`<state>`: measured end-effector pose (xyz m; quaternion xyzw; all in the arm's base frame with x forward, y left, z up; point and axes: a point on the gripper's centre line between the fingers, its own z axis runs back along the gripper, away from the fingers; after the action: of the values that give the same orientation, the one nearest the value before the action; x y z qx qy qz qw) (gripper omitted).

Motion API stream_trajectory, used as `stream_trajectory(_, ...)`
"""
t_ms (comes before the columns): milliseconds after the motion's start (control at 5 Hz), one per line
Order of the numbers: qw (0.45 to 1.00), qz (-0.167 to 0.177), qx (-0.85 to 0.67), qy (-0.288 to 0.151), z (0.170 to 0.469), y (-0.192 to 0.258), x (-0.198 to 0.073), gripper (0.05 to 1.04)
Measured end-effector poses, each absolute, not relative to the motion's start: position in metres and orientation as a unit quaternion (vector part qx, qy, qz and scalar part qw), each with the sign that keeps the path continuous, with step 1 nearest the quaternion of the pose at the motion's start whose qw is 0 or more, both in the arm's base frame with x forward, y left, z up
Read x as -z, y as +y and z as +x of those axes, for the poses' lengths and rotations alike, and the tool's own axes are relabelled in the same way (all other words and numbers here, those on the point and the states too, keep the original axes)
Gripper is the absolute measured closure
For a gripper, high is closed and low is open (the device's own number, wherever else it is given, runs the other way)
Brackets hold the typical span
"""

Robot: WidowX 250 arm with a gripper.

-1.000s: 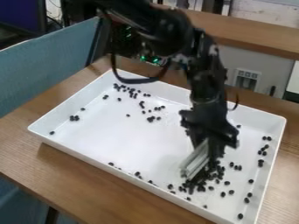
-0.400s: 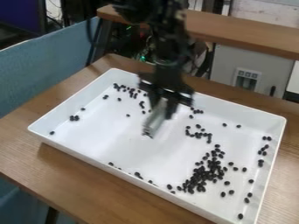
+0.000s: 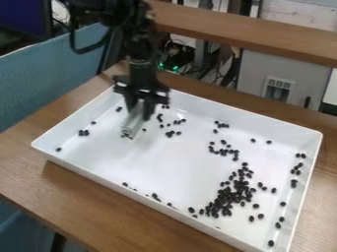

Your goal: Sweep into pile

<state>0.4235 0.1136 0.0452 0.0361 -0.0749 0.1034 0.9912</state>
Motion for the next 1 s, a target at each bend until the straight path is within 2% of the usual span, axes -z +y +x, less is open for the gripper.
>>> stream_trajectory(200,0.993,0.022,-0.09,-0.071,0.427,0.159,-0.037,0.697)
stream_trajectory(400,0.994,0.018,-0.078,-0.074,0.43,0.18,-0.033,0.697)
stream_trajectory(600,0.995,0.008,-0.063,-0.076,0.437,0.18,-0.028,0.697)
stream_trajectory(1000,0.996,0.015,-0.004,-0.082,0.454,0.15,-0.025,0.697)
